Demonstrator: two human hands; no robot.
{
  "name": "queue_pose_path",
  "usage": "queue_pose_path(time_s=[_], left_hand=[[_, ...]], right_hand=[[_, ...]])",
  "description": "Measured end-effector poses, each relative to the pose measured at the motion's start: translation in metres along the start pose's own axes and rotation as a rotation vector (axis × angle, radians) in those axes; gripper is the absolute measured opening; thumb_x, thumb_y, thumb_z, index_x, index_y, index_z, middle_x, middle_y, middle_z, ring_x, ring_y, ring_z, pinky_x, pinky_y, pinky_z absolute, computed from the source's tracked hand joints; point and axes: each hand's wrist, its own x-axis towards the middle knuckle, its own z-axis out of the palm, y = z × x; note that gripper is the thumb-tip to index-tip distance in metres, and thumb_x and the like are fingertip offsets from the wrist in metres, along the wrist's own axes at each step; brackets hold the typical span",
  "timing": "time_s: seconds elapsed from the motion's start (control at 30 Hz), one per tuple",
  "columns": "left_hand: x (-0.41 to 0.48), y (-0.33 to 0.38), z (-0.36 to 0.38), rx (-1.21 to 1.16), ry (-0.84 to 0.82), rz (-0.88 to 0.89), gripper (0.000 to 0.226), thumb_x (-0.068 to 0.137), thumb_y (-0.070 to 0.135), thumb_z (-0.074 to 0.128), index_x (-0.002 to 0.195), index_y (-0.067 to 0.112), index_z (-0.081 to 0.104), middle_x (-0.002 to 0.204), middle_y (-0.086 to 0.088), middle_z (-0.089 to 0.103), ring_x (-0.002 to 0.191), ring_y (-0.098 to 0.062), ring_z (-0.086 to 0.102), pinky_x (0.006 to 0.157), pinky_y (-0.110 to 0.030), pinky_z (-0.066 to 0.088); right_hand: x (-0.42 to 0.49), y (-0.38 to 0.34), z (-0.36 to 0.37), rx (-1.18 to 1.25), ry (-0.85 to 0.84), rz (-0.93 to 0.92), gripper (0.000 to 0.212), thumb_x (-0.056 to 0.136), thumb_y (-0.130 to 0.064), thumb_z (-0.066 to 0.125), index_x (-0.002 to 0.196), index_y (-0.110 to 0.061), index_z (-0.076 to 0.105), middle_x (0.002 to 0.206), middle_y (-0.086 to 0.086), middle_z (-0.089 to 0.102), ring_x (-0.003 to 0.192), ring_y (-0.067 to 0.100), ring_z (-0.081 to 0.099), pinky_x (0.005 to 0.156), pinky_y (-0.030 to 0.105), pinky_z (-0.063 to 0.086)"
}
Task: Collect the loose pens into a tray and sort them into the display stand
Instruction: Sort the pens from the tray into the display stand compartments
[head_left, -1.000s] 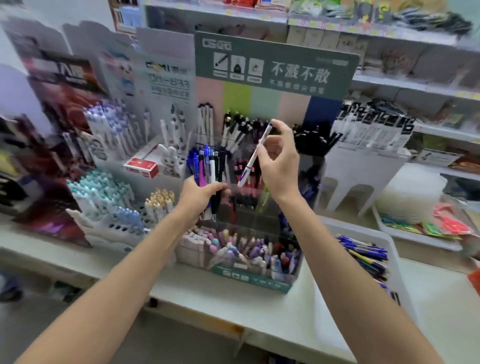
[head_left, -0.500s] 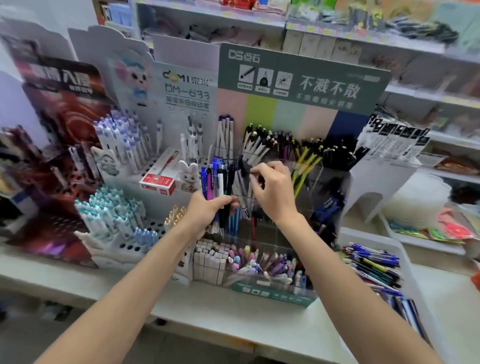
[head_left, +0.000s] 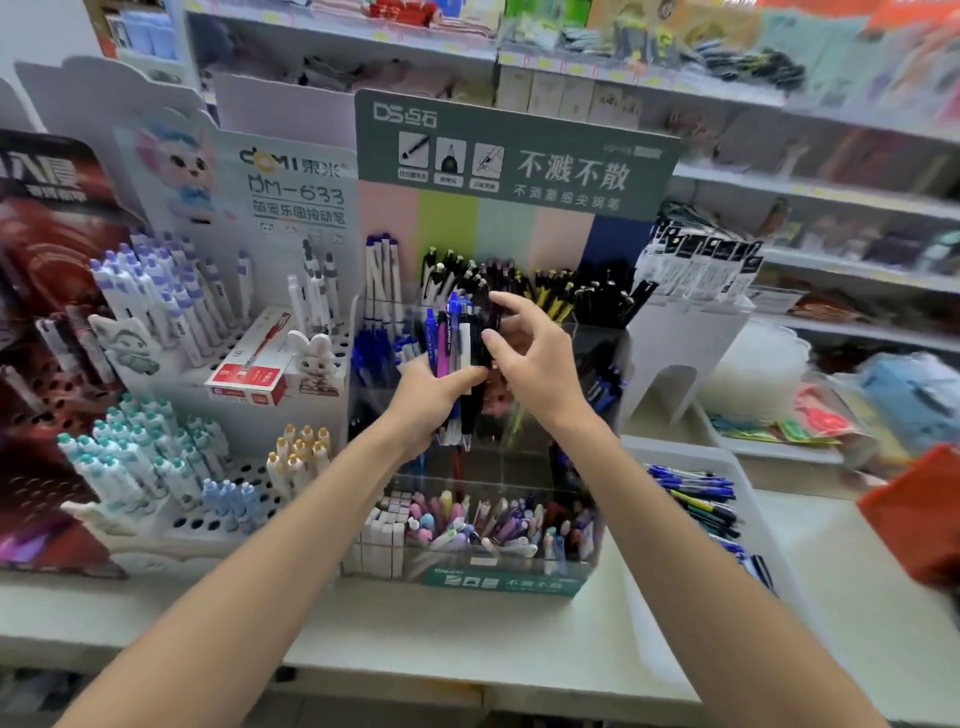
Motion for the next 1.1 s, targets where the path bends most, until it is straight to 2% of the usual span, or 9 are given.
queue_pose_path(time_s=[0.13, 0.23, 0.47, 0.6, 0.7, 0.8, 0.93, 1.0, 1.1], left_hand=[[0.01, 0.006, 0.026, 0.036, -0.037, -0.006, 0.032, 0.082, 0.026, 0.079, 0.104, 0.004, 0.07, 0.092, -0.011, 0.076, 0.088, -0.026, 0.073, 0.081, -0.043, 0.059], [0.014, 0.011, 0.044, 0.025, -0.104, 0.019, 0.027, 0.091, 0.017, 0.071, 0.097, -0.009, 0.067, 0.076, -0.012, 0.071, 0.068, -0.022, 0.068, 0.068, -0.037, 0.056], [0.021, 0.019, 0.077, 0.024, -0.144, 0.045, 0.021, 0.093, 0.021, 0.069, 0.094, 0.001, 0.063, 0.07, -0.002, 0.066, 0.064, -0.015, 0.063, 0.064, -0.029, 0.054], [0.018, 0.022, 0.087, 0.009, -0.147, 0.073, 0.019, 0.094, 0.02, 0.067, 0.086, 0.004, 0.063, 0.069, -0.003, 0.066, 0.06, -0.015, 0.063, 0.059, -0.024, 0.054], [0.019, 0.021, 0.086, 0.009, -0.14, 0.071, 0.018, 0.093, 0.019, 0.068, 0.087, 0.003, 0.064, 0.07, -0.005, 0.065, 0.061, -0.016, 0.063, 0.06, -0.024, 0.053], [0.019, 0.021, 0.084, -0.038, -0.146, 0.053, 0.017, 0.092, 0.018, 0.069, 0.093, 0.002, 0.064, 0.076, -0.006, 0.066, 0.065, -0.016, 0.063, 0.065, -0.026, 0.056], [0.018, 0.019, 0.082, -0.068, -0.16, 0.056, 0.012, 0.091, 0.016, 0.07, 0.091, 0.005, 0.065, 0.082, -0.01, 0.067, 0.069, -0.018, 0.064, 0.075, -0.034, 0.059], [0.018, 0.018, 0.083, -0.06, -0.168, 0.065, 0.011, 0.09, 0.016, 0.071, 0.09, 0.007, 0.065, 0.082, -0.011, 0.067, 0.071, -0.019, 0.065, 0.077, -0.037, 0.058], [0.018, 0.016, 0.085, -0.03, -0.191, 0.093, 0.012, 0.089, 0.018, 0.072, 0.091, 0.008, 0.065, 0.076, -0.007, 0.067, 0.069, -0.019, 0.064, 0.074, -0.036, 0.055]], right_hand=[[0.013, 0.004, -0.049, -0.044, 0.216, -0.029, 0.038, 0.091, -0.013, 0.067, 0.128, -0.016, 0.057, 0.085, -0.005, 0.063, 0.077, -0.001, 0.059, 0.076, 0.011, 0.047], [0.027, 0.003, -0.089, -0.049, 0.409, -0.065, 0.033, 0.091, -0.01, 0.066, 0.123, -0.011, 0.056, 0.082, -0.005, 0.061, 0.073, -0.004, 0.057, 0.071, 0.007, 0.044], [0.066, -0.001, -0.148, -0.034, 0.746, -0.222, 0.028, 0.092, -0.008, 0.061, 0.119, -0.003, 0.054, 0.081, -0.014, 0.056, 0.071, -0.004, 0.056, 0.07, 0.016, 0.048], [0.072, 0.016, -0.144, -0.149, 0.622, -0.274, 0.03, 0.091, -0.007, 0.062, 0.117, -0.015, 0.05, 0.083, -0.003, 0.06, 0.07, 0.004, 0.057, 0.068, 0.013, 0.049], [0.066, 0.038, -0.131, -0.25, 0.394, -0.197, 0.023, 0.09, -0.005, 0.065, 0.112, -0.005, 0.058, 0.081, -0.003, 0.06, 0.069, 0.01, 0.057, 0.066, 0.012, 0.047], [0.056, 0.062, -0.12, -0.37, 0.257, -0.153, 0.005, 0.09, -0.009, 0.064, 0.093, -0.007, 0.067, 0.087, 0.001, 0.061, 0.081, 0.013, 0.054, 0.078, 0.034, 0.051], [0.05, 0.063, -0.117, -0.395, 0.379, -0.182, 0.019, 0.088, -0.015, 0.058, 0.099, -0.008, 0.071, 0.099, 0.007, 0.062, 0.095, 0.019, 0.056, 0.09, 0.041, 0.047], [0.044, 0.051, -0.116, -0.336, 0.419, -0.258, 0.024, 0.087, -0.012, 0.056, 0.107, -0.006, 0.068, 0.094, 0.006, 0.063, 0.086, 0.016, 0.057, 0.081, 0.033, 0.049], [0.032, 0.032, -0.1, -0.159, 0.159, -0.234, 0.028, 0.087, -0.011, 0.063, 0.115, -0.009, 0.065, 0.084, 0.002, 0.064, 0.072, 0.017, 0.059, 0.068, 0.031, 0.053]])
